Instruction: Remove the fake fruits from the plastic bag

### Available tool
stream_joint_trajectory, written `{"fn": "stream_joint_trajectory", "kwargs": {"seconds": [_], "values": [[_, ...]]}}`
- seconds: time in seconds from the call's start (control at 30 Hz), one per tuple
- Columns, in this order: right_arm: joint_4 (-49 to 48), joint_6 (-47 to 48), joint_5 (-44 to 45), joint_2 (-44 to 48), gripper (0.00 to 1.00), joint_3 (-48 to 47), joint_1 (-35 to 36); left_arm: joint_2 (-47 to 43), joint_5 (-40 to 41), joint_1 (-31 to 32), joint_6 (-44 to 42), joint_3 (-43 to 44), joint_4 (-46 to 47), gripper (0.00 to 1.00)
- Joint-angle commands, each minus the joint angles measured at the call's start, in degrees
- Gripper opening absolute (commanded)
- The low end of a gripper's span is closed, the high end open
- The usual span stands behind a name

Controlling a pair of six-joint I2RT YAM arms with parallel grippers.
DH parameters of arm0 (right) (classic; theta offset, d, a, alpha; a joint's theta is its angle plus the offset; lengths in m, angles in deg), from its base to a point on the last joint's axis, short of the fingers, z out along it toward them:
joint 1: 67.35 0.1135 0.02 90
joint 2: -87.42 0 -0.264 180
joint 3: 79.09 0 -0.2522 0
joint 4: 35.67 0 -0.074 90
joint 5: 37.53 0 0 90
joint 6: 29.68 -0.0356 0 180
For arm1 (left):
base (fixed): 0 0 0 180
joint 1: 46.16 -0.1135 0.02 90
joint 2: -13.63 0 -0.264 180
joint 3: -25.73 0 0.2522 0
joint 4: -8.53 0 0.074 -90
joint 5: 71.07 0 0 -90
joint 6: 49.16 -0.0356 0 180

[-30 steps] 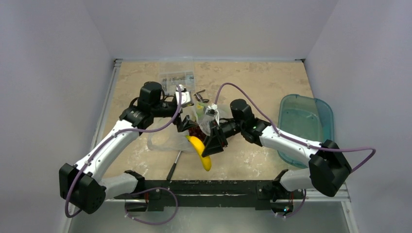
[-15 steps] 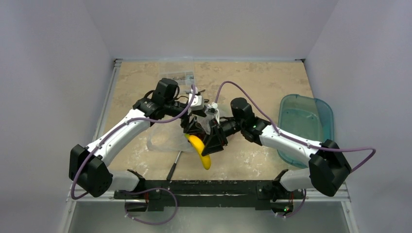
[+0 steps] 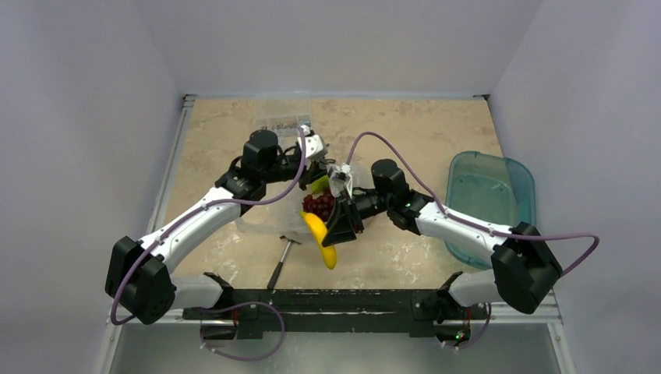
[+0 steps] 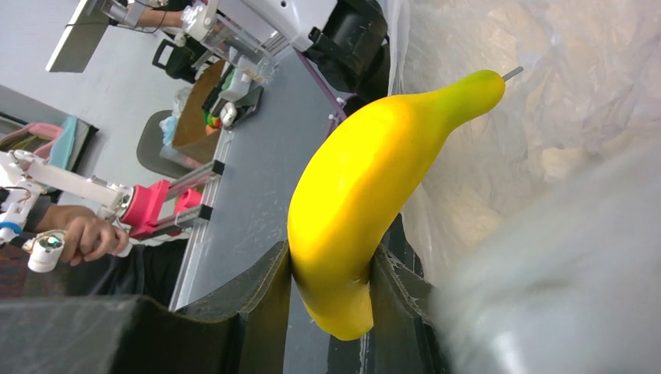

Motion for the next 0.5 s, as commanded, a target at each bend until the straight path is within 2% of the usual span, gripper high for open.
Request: {"fn": "stream_joint_trajectory", "kwargs": {"seconds": [0.0, 0.13, 0.3, 0.47], "values": [[-3.32, -1.10, 1.36, 0.21, 0.00, 1.74, -0.05, -0.95, 15.86, -0.37, 7.57, 0.65, 12.75, 0.00], [-3.53, -1.66, 2.27, 0.46, 0.00, 2.27, -0.50, 0.11, 26.28, -0.41, 9.71, 2.34, 12.35, 0.00], [-2.09, -1.28, 2.10, 2.66, 0.00, 1.78, -0.48, 4.02, 39.64, -0.59, 14.83, 9.08, 6.08, 0.00], [0.35, 0.07, 1.88, 6.02, 0.00, -0.25, -0.49, 9.11, 44.85, -1.45, 17.79, 17.38, -1.76, 0.00]]}}
